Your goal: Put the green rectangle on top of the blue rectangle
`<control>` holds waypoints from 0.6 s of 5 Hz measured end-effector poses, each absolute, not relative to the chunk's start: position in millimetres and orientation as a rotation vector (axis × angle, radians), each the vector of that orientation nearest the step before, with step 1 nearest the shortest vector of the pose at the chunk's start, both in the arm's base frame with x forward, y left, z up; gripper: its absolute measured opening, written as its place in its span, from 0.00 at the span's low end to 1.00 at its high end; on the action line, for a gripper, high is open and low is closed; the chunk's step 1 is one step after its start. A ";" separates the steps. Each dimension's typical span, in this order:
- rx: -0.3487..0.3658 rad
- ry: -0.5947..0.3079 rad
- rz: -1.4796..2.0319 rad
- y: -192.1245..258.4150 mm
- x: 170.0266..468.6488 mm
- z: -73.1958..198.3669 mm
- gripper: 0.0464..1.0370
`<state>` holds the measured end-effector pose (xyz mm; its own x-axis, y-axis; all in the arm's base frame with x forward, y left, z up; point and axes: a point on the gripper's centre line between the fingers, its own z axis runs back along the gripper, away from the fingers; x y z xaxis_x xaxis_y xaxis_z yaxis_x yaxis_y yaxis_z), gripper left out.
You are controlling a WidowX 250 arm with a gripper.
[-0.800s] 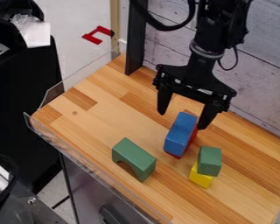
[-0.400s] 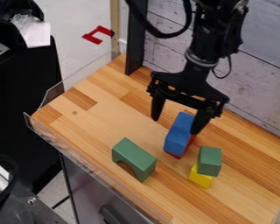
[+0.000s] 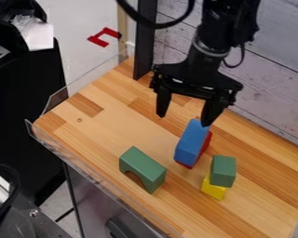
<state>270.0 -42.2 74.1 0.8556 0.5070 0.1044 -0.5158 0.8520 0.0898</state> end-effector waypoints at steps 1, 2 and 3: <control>0.089 -0.062 0.637 -36.3 260.6 71.4 0.96; 0.107 0.033 0.855 -18.2 243.6 61.0 0.96; 0.218 0.161 1.090 -9.9 230.7 34.9 0.96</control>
